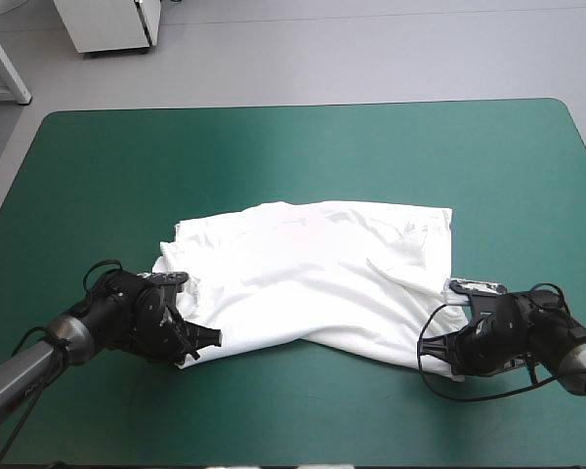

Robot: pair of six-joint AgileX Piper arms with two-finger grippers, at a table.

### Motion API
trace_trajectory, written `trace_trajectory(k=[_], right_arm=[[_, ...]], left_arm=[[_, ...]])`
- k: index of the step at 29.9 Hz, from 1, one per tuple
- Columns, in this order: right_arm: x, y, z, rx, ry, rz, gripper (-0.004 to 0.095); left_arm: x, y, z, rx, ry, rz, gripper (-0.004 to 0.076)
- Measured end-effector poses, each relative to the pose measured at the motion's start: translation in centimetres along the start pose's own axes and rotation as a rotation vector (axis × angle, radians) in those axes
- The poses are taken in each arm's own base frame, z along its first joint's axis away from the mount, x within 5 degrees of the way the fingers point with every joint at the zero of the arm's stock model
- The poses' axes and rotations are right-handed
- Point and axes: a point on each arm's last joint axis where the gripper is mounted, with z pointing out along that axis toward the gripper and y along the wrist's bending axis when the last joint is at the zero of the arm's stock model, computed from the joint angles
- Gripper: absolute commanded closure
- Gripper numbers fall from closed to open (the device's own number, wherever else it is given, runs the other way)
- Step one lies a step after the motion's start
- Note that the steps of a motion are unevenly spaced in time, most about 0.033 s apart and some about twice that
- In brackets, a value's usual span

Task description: Fold the cloth

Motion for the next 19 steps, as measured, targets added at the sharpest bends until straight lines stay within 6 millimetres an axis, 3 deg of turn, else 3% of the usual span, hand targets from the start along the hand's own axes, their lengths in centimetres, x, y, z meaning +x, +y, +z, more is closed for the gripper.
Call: trace_trajectory(k=[2,6,11,19], right_arm=[[-0.1,0.2,-0.4,-0.012,0.005,0.005,0.0925],[-1.0,0.9,-3.7,-0.044,-0.067,-0.023,0.0925],[-2.3,1.5,-7.2,-0.047,-0.146,-0.066,0.0925],[-4.5,2.2,-10.6,-0.056,-0.324,-0.098,0.0925]], left_arm=[[-0.2,-0.1,-0.3,-0.002,0.005,0.012,0.0746],[-1.7,-0.2,-1.4,-0.040,-0.038,0.083,0.0746],[-4.0,-0.6,-5.6,-0.065,-0.158,0.142,0.0746],[-7.2,-1.0,-11.7,-0.099,-0.408,0.202,0.0746]])
